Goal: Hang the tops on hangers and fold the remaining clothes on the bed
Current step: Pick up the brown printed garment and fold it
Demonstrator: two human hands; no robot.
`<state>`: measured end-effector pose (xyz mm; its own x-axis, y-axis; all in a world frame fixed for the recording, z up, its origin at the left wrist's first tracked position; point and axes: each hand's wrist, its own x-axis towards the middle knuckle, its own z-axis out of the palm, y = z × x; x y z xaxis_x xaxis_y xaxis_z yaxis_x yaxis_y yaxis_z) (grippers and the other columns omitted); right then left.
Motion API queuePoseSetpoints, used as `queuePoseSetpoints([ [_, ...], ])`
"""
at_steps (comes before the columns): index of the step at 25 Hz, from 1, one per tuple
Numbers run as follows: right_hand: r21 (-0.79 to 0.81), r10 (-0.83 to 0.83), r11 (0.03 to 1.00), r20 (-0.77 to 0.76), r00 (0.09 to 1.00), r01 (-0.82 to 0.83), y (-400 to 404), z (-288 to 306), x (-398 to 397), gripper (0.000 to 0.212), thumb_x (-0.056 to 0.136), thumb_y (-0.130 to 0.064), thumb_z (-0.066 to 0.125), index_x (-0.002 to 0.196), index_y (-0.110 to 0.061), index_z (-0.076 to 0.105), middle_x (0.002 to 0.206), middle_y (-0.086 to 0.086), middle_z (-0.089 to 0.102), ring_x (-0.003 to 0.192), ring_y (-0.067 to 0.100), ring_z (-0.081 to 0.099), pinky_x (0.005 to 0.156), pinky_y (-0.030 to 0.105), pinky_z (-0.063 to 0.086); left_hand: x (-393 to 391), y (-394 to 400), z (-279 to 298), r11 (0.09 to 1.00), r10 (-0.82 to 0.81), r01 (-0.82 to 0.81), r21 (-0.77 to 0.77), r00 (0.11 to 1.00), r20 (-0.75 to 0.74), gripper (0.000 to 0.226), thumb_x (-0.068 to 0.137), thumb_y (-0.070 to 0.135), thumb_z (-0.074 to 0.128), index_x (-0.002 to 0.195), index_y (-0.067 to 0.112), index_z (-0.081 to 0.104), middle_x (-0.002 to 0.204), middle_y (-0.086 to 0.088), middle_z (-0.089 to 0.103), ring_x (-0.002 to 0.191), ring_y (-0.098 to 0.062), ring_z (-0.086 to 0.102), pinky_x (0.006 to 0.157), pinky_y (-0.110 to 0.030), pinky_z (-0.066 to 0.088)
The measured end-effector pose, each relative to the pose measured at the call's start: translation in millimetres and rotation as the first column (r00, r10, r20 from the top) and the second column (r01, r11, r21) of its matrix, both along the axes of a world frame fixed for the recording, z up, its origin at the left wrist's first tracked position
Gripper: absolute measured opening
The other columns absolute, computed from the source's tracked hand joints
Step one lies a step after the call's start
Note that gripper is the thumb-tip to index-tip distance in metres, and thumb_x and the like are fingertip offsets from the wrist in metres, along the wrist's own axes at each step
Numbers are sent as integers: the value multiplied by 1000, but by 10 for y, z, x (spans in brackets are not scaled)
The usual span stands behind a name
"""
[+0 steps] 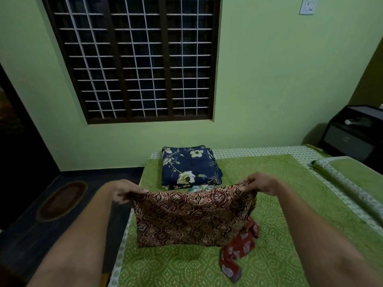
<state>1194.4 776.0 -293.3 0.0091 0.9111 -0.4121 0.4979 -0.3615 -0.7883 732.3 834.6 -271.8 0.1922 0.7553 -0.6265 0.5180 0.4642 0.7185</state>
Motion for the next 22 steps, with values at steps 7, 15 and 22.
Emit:
queuePoseSetpoints([
  [7, 276, -115, 961, 463, 879, -20, 21, -34, 103, 30, 76, -35, 78, 75, -6, 70, 70, 10, 61, 68, 18, 51, 59, 26, 37, 23, 43, -78, 952, 103, -82, 296, 993, -55, 23, 71, 8, 80, 90, -2, 72, 84, -9, 69, 76, -16, 59, 72, -25, 42],
  [15, 497, -456, 631, -384, 803, 596, -17, 467, 77, 29, 76, -26, 79, 72, -7, 57, 67, 4, 54, 70, 18, 51, 59, 28, 39, 230, 318, 275, 667, 410, -651, 362, 727, 551, 40, 83, 30, 71, 109, 1, 64, 101, -11, 70, 98, -26, 65, 95, -41, 49],
  [22, 637, 52, 475, -709, 704, 607, -669, 1810, -117, 13, 85, -16, 60, 94, -10, 68, 92, 3, 68, 92, 17, 63, 77, 20, 55, 138, -30, 1439, 487, -151, -817, 307, 268, 952, 27, 81, 34, 67, 101, 17, 61, 95, -2, 70, 99, -24, 65, 85, -38, 56],
])
